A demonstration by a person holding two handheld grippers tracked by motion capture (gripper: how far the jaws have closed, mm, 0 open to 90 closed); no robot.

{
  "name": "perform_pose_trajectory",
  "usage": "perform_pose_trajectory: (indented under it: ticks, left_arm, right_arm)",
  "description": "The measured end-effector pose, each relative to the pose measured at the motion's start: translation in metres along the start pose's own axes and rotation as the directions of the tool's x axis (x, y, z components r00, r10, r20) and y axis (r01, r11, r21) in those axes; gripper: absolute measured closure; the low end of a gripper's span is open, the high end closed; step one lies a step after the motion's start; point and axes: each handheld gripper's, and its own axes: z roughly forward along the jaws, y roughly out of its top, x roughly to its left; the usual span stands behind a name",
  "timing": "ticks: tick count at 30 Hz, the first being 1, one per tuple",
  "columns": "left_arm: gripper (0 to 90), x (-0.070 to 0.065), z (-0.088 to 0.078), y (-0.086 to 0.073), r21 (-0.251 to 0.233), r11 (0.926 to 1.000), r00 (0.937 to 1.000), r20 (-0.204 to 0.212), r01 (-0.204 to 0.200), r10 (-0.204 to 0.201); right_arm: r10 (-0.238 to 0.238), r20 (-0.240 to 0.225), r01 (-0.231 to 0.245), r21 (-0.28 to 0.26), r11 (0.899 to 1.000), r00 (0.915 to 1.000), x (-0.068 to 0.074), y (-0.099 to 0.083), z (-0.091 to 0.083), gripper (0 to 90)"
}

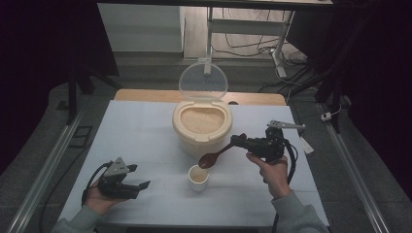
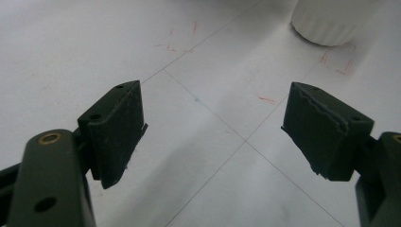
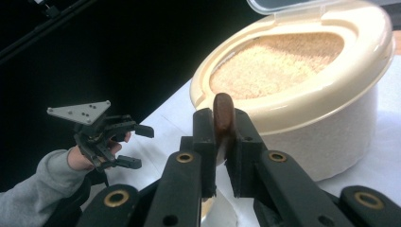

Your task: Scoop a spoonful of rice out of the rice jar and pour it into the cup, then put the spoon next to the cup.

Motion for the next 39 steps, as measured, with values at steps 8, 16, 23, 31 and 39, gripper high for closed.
perform_pose_trajectory:
  ticks: [8,16,23,31,39]
  left_arm:
    - [20.9,0.001,-0.001,-0.001,-0.004,1.0000,1.0000,0.001,0.008,-0.008]
    - [20.8,0.002,-0.001,-0.001,-0.003,1.0000,1.0000,0.002,0.006,-0.006]
    - [20.8,0.001,0.000,-0.001,-0.001,1.0000,1.0000,0.001,0.005,-0.005]
    - [20.8,0.000,0.000,-0.001,0.000,1.0000,1.0000,0.002,0.002,-0.002]
    - [20.8,0.000,0.000,-0.001,0.001,1.0000,1.0000,0.005,0.000,0.000]
  right_arm:
    - [-0.082,0.044,0.081,0.021,0.996,0.9957,0.002,0.011,-0.025,82.9]
    - [-0.103,0.064,0.096,0.097,0.991,0.9927,-0.003,0.008,-0.043,82.8]
    - [-0.112,0.027,0.102,0.244,0.964,0.9933,-0.008,-0.001,-0.033,82.8]
    - [-0.125,0.007,0.112,0.393,0.913,0.9922,-0.008,-0.009,-0.009,82.8]
    - [-0.136,-0.016,0.128,0.466,0.875,0.9906,-0.008,-0.015,0.011,82.8]
